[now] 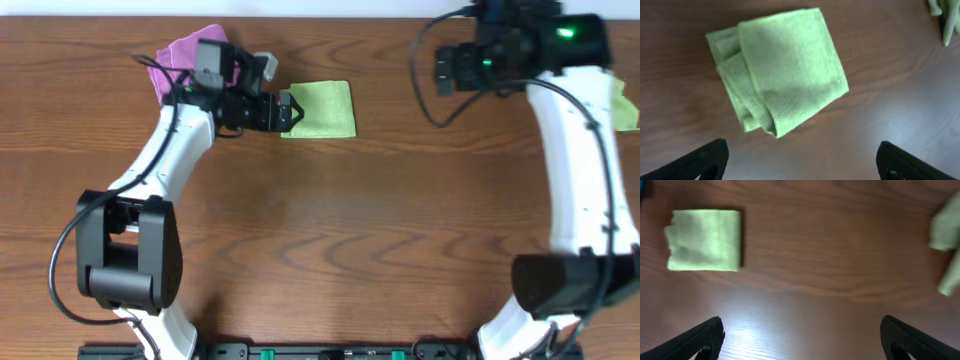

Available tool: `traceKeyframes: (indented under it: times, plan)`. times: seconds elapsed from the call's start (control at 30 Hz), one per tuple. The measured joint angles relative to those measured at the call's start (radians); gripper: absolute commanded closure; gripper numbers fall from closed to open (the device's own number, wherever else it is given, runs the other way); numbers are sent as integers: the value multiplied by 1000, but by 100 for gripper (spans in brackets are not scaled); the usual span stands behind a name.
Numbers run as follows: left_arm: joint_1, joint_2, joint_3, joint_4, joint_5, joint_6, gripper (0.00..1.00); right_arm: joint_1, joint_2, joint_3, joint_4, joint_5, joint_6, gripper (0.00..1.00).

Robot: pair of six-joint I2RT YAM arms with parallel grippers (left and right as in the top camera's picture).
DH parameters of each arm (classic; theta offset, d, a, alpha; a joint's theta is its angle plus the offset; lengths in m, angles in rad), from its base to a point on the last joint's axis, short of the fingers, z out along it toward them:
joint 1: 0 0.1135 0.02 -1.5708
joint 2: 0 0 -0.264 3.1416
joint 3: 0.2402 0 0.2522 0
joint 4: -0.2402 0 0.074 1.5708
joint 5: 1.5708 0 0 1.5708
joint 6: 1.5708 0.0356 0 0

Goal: Fold the cloth

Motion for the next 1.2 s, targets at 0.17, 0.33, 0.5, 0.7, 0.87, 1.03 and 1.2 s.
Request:
traceKeyframes:
  times: [0.17, 0.33, 0.5, 0.7, 0.87, 1.03, 1.2]
  plan:
    - [3, 0, -65, 69, -32, -28, 5, -107, -101, -39, 12, 12, -24, 1]
    - [-13, 14, -66, 144, -70, -53, 5, -138, -225, -154, 69, 13, -53, 1]
    - [-16, 101, -66, 235, -44, -108, 5, -138, -263, -247, 94, 10, -72, 1]
    - [-16, 156, -66, 261, -44, -150, 5, -138, -263, -264, 98, 7, -80, 1]
    - [-16, 179, -66, 311, -44, -194, 5, -138, -263, -264, 98, 7, -80, 1]
    - [-16, 220, -66, 340, -40, -238, 5, -138, -263, -264, 98, 7, -83, 1]
    - [-16, 224, -64, 352, -38, -275, 5, -138, -263, -264, 99, 7, -83, 1]
